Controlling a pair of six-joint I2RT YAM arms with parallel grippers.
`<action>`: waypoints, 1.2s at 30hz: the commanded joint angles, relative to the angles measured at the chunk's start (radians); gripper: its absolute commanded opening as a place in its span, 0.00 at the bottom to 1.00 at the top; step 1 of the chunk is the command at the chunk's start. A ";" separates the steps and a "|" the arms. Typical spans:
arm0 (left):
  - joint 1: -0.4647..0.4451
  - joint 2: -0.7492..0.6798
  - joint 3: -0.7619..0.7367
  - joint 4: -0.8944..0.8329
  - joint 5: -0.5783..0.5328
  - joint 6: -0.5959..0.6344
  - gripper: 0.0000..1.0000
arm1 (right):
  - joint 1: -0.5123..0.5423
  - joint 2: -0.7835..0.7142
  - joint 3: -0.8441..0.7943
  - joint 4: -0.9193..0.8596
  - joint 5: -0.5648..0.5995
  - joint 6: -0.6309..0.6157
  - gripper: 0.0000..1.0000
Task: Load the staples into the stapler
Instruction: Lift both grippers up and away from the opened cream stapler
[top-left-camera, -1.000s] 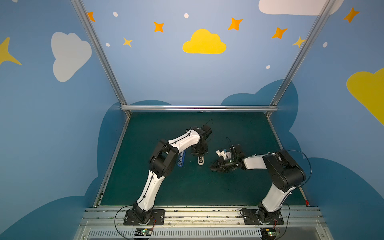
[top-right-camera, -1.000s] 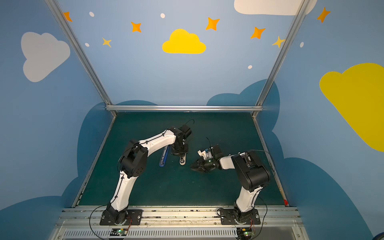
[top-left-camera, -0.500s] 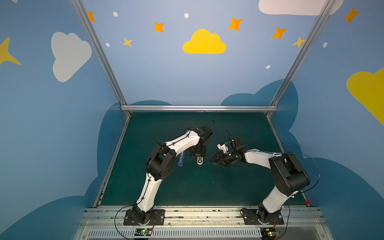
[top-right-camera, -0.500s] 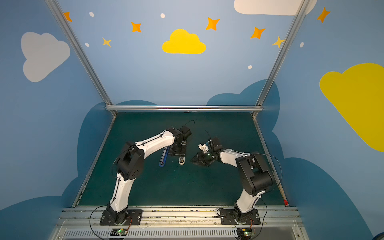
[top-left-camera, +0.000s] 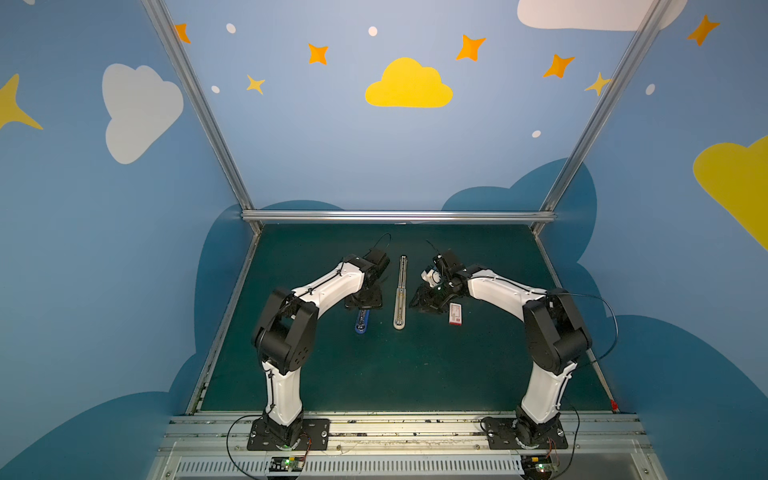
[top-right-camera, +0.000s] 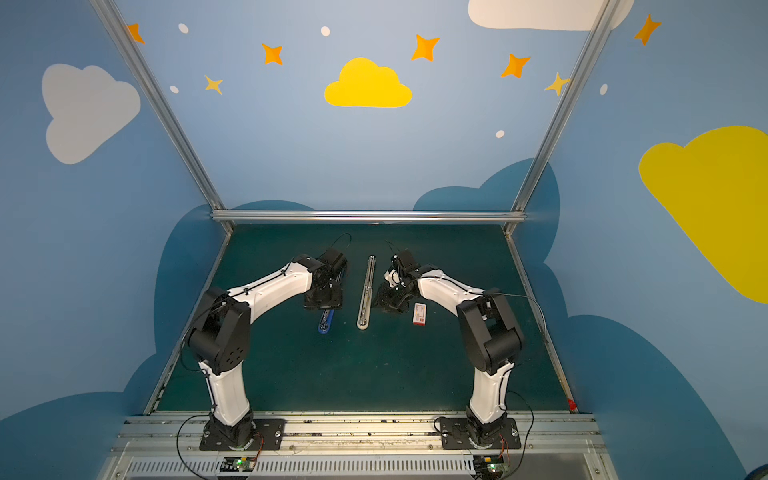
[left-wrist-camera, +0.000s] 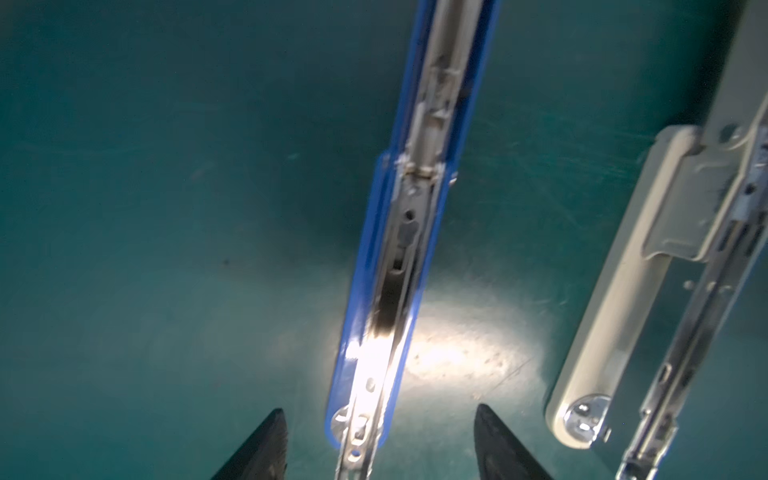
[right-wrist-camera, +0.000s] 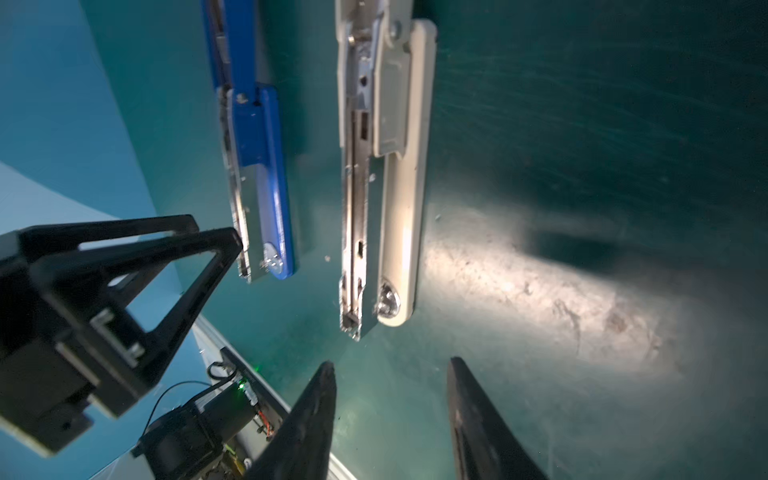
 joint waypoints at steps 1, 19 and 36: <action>-0.006 0.060 0.027 0.026 -0.003 0.018 0.69 | 0.004 0.025 0.044 -0.086 0.042 0.002 0.44; 0.048 0.205 0.128 0.051 -0.080 0.094 0.30 | 0.027 0.136 0.181 -0.132 0.053 0.012 0.42; 0.090 0.287 0.261 0.002 -0.095 0.123 0.22 | 0.016 0.063 0.104 -0.110 0.065 0.008 0.39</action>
